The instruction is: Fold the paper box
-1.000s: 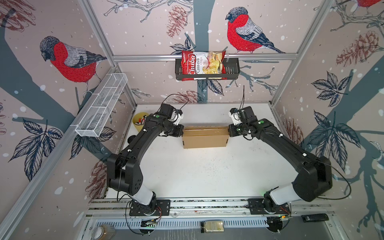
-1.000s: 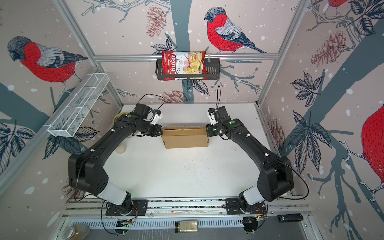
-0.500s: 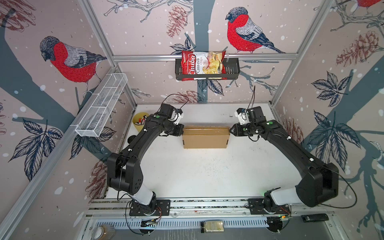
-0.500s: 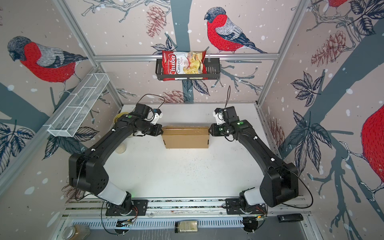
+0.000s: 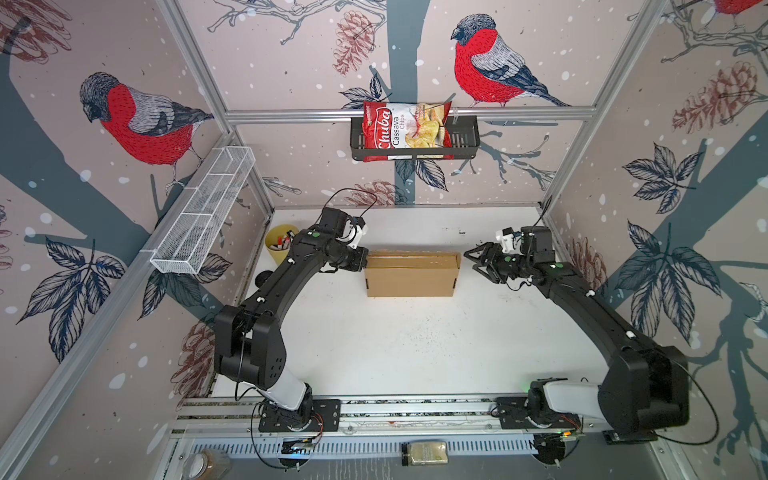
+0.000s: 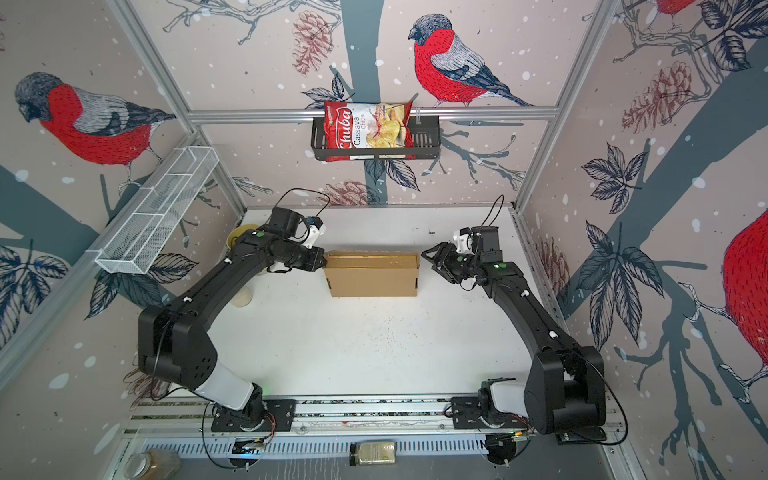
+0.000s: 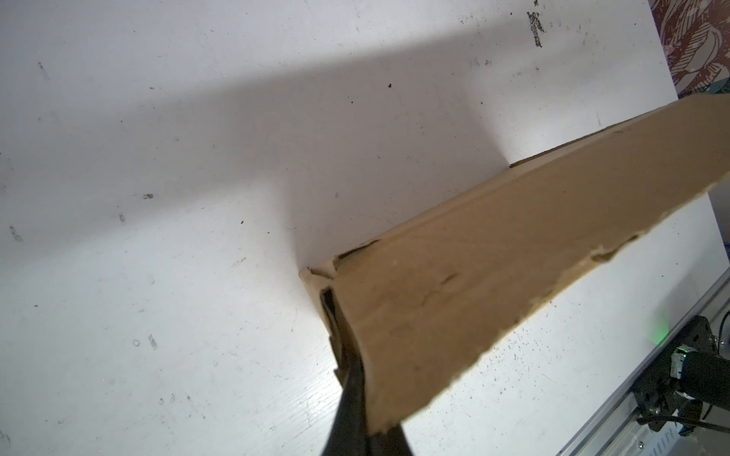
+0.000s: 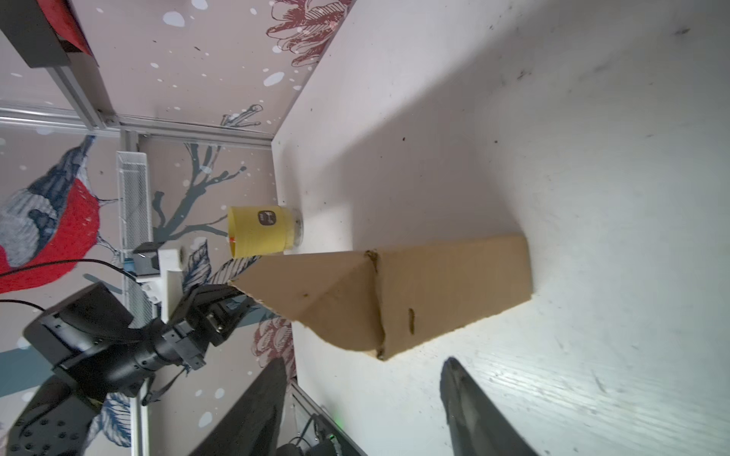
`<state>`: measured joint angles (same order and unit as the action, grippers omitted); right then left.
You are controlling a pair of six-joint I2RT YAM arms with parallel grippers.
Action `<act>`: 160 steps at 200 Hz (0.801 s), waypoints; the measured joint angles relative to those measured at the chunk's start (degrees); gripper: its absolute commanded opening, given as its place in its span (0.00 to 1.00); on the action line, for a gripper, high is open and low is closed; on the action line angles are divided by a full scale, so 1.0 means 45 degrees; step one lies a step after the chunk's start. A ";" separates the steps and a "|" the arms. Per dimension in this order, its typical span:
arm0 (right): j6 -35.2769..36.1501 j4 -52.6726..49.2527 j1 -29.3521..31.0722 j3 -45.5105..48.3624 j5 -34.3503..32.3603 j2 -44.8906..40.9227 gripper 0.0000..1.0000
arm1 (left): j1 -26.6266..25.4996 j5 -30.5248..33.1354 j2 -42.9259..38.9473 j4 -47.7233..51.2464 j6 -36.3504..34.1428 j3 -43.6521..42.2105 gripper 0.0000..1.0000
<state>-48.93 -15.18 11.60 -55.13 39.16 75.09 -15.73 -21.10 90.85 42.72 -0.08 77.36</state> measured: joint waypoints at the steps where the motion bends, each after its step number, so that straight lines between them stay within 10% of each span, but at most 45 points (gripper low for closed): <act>1: -0.0078 0.0019 0.0029 -0.0005 0.0005 0.0005 0.64 | 0.0000 0.0005 0.0000 -0.0005 0.0000 0.0000 0.00; 160: -0.1404 -0.0044 0.0695 -0.1214 0.0034 0.1350 0.47 | -0.0083 -0.0214 -0.0117 -0.0369 -0.0005 -0.0316 0.00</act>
<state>-55.24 -15.38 14.72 -60.60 39.31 81.17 -16.10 -22.06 90.32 41.06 -0.10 75.94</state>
